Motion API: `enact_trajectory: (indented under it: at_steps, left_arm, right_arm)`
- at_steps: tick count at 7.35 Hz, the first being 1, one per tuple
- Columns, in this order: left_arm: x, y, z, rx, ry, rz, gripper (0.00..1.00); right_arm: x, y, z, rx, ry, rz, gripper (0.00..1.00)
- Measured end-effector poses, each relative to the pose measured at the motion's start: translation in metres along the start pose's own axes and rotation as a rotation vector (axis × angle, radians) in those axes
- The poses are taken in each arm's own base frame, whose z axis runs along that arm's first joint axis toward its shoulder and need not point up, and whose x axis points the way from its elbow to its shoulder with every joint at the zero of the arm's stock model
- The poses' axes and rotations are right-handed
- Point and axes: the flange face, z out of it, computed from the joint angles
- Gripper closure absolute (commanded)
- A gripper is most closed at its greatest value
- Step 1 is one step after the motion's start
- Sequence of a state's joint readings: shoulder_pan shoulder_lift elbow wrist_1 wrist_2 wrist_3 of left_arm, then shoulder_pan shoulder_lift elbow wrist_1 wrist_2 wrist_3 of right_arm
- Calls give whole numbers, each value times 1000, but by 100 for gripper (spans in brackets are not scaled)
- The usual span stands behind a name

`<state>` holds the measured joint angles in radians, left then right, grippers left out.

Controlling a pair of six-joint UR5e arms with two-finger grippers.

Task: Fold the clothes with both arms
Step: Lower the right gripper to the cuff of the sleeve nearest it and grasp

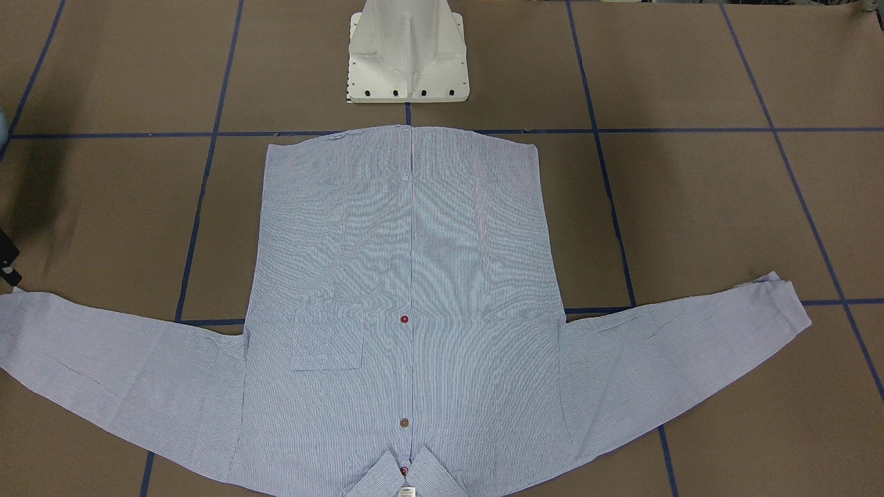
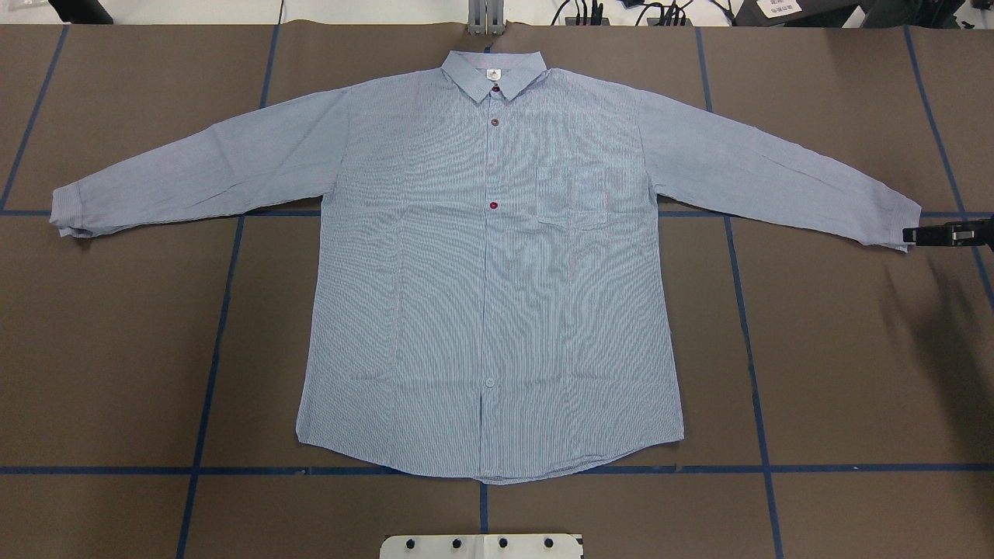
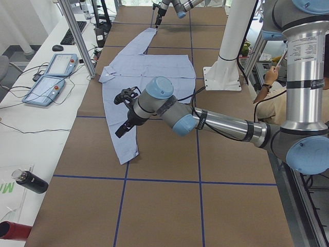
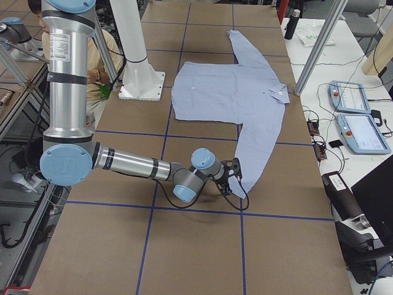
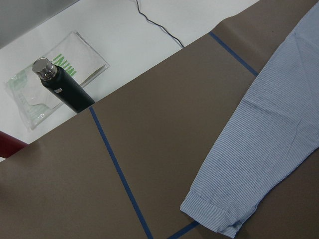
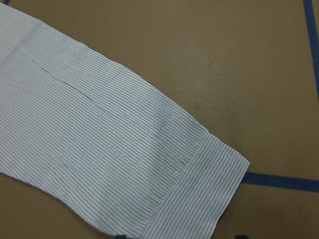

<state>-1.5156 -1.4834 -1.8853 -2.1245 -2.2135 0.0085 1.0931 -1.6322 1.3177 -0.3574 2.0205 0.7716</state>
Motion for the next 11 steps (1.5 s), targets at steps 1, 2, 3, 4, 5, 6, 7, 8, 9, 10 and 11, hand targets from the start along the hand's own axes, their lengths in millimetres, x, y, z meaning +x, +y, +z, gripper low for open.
enact_trajectory:
  at_steps: [1, 2, 3, 4, 5, 6, 7, 8, 9, 10, 11]
  left_arm:
    - [0, 0, 0, 0, 0, 1, 0]
    - [0, 0, 0, 0, 0, 2, 0]
    - [0, 0, 0, -1, 0, 2, 0]
    - [0, 1, 0, -2, -1, 2, 0]
    - [-1, 1, 1, -2, -1, 3, 0]
    - [-1, 2, 1, -3, 0, 3, 0]
    - [-1, 2, 1, -4, 0, 2, 0]
    - [-1, 2, 1, -4, -1, 2, 0]
    - [-1, 2, 1, -4, -1, 2, 0]
    - [-1, 2, 1, -4, -1, 2, 0]
    - [-1, 2, 1, -3, 0, 3, 0]
  right_arm:
    - [0, 3, 5, 0, 12, -4, 32]
    - [0, 5, 8, -2, 19, -5, 34]
    - [1, 5, 10, -3, 24, -5, 37]
    - [2, 4, 14, -4, 29, -4, 37]
    - [3, 1, 20, -3, 36, -3, 38]
    - [3, -2, 24, 1, 44, -3, 38]
    - [3, -4, 26, 6, 49, -4, 42]
    - [3, -5, 27, 6, 52, -3, 48]
    - [4, -5, 28, 6, 53, -3, 50]
    - [4, -4, 29, 4, 54, -3, 50]
    - [3, -4, 29, 3, 53, -4, 50]
